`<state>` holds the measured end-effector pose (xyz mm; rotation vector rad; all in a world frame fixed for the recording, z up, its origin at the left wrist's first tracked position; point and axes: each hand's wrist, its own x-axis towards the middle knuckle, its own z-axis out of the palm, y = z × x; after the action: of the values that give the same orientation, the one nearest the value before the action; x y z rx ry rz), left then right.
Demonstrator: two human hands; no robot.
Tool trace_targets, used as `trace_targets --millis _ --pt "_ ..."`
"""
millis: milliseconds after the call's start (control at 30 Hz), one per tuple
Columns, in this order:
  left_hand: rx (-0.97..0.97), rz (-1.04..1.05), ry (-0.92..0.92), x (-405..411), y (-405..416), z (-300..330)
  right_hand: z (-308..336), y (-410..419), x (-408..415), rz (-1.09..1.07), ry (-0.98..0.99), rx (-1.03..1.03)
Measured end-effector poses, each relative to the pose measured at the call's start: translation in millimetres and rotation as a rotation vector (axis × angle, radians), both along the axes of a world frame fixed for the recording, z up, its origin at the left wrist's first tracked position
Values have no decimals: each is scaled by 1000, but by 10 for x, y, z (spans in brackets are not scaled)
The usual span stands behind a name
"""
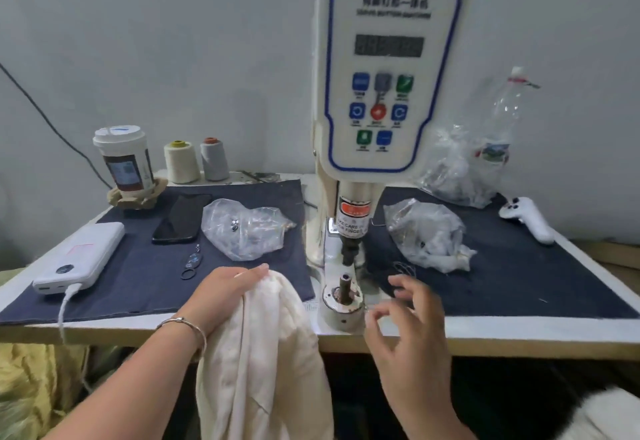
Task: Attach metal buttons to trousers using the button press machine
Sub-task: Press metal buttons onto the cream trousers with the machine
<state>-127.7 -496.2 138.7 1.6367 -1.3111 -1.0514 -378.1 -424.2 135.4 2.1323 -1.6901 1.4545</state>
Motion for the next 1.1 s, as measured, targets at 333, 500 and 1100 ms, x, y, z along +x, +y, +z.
trace_targets --millis 333,500,1100 --pt "79 52 15 26 -1 13 37 -813 -887 51 604 219" --pt "83 50 -15 -3 15 48 -60 -941 -961 100 603 166" --pt "97 76 -15 -20 71 69 -119 -982 -1075 128 -49 457"
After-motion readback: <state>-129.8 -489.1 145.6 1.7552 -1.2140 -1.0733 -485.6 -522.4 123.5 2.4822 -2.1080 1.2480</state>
